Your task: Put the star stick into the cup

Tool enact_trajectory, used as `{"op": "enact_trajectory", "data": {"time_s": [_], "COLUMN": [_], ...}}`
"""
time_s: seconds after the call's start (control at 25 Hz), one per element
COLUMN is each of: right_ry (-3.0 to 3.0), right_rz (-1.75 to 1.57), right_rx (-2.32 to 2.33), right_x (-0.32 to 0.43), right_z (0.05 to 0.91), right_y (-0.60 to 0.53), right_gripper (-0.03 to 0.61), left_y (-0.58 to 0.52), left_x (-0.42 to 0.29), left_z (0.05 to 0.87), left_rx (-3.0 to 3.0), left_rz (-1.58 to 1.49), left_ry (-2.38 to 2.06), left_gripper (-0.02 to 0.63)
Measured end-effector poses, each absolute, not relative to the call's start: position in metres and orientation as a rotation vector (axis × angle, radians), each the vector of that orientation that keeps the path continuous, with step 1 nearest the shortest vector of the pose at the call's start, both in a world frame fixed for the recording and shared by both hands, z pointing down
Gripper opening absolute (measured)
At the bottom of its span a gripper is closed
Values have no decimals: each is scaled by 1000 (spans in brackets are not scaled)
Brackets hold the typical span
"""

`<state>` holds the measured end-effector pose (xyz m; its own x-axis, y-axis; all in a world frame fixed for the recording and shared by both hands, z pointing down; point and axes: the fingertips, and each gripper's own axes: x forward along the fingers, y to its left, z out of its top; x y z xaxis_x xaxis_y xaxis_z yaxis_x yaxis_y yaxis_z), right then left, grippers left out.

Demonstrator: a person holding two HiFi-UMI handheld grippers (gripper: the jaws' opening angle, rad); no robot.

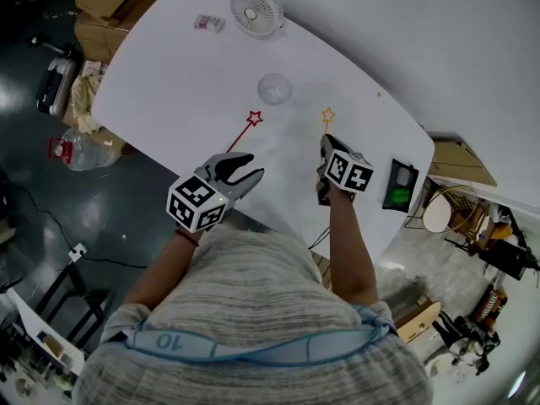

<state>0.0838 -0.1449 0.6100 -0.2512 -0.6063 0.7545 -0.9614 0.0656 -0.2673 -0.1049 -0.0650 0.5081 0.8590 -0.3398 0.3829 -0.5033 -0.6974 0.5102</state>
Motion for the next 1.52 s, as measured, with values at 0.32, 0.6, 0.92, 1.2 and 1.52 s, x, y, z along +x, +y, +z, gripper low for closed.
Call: {"op": "enact_trajectory", "data": {"time_s": [0.32,0.6,0.92,1.2,1.52], "right_ry": [-2154,-2483,-2652,-2797,-2712], "right_rz": [994,911,788,627,564], "right_rx": [1657,1797,1905,1953,2037], "right_x": [59,36,20,-2,-16], "right_z": [537,463,422,393,418], "right_y": [-192,-224,-243,-264,-285], "right_gripper": [20,20,20,20,20], "left_y": [-68,-69,-66,-63,-70], "left_x": [-112,-123,-140,-155,-184], "left_z": [506,506,511,515,523], "left_rx": [2412,2416,2417,2414,2381], "left_rz": [345,351,364,357,332], "left_ry": [-609,-606,-599,-594,-659], "left_gripper": [153,153,153,152,152]}}
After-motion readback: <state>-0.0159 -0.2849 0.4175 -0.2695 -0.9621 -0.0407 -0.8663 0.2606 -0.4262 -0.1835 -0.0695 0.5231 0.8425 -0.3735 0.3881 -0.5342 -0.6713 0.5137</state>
